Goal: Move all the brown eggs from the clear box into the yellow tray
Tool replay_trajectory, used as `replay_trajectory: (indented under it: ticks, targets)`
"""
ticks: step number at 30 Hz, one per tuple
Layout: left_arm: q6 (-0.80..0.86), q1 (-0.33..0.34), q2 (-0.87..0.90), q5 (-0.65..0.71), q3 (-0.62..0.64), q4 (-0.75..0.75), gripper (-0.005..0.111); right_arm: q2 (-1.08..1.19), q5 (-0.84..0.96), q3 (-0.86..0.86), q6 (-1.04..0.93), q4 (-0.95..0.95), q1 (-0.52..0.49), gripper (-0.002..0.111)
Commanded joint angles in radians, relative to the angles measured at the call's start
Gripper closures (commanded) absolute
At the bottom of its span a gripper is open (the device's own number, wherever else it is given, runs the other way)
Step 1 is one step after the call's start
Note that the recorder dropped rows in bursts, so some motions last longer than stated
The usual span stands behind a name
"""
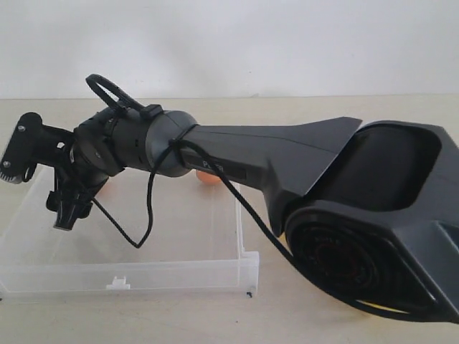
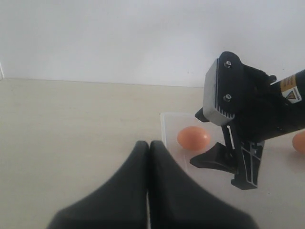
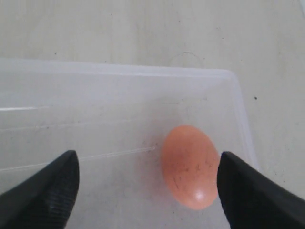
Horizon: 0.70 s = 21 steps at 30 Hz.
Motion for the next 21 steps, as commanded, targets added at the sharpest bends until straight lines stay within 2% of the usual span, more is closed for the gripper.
replay_trajectory:
  ticks: [1,11,21]
  targets:
    - [0.001,0.001,0.003,0.0,0.003,0.002,0.111,0.04,0.038,-0.102,0.036,-0.006,-0.005,0.033]
    - [0.001,0.001,0.003,0.0,0.003,0.002,0.111,0.075,0.059,-0.12,0.044,0.0,-0.025,0.033]
    - [0.001,0.001,0.003,0.0,0.003,0.002,0.111,0.081,-0.001,-0.12,0.048,0.003,-0.036,0.033]
